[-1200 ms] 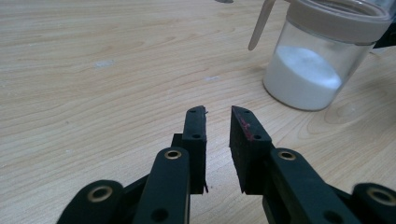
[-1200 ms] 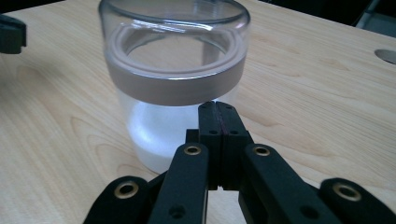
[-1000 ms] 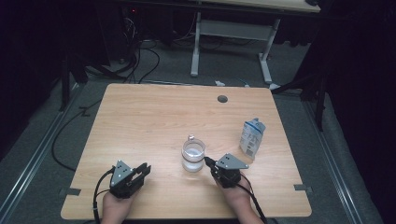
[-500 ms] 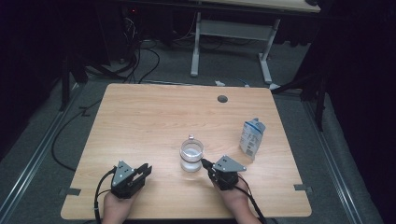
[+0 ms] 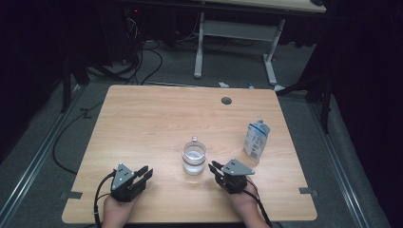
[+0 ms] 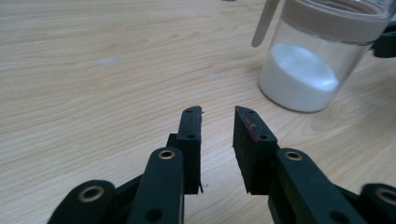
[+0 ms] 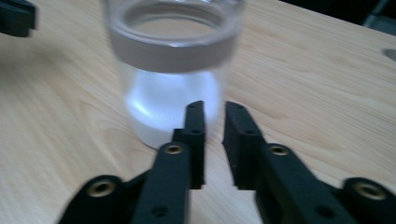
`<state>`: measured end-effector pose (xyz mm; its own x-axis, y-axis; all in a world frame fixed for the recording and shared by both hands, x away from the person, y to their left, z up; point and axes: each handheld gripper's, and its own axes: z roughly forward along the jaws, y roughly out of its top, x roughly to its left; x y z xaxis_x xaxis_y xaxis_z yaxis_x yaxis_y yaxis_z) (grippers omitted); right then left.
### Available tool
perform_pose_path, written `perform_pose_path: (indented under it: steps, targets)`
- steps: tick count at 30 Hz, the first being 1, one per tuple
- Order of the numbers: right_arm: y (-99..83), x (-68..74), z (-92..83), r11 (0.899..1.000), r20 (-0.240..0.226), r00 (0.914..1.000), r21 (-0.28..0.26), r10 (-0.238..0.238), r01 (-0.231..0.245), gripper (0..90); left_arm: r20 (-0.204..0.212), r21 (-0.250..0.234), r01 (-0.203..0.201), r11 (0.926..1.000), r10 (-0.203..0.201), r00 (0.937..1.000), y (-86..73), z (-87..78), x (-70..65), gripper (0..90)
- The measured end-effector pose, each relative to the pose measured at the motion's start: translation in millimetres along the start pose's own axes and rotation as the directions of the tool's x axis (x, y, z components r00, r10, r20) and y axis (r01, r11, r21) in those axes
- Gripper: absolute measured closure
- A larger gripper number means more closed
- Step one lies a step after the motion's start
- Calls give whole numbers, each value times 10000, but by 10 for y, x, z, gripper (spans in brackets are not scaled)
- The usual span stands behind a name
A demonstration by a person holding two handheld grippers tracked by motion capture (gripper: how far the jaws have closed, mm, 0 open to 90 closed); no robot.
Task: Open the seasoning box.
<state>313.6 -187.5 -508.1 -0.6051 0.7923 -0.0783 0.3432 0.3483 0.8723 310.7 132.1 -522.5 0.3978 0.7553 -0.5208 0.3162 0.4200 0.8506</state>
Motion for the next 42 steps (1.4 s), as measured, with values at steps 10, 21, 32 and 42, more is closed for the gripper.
perform_pose_path:
  steps: [10, 21, 32, 42]
  targets:
    - [-555, -662, -690, 9927, 1542, 9806, -242, 1206, -1183, 508, -848, -309, -486, 9983, 458, 9953, 177, -217, 288, 506]
    - [-540, -586, -708, 9935, 1458, 9829, -347, 1125, -1085, 493, -1029, -250, -854, 9960, 824, 9913, 139, -184, 265, 426]
    - [-519, -546, -675, 9945, 1494, 9832, -251, 1045, -1019, 486, -941, -325, -713, 9969, 679, 9932, 163, -201, 278, 420]
    - [-517, -549, -703, 9915, 1587, 9787, -288, 1302, -1272, 487, -701, -256, -614, 9978, 594, 9958, 131, -197, 257, 422]
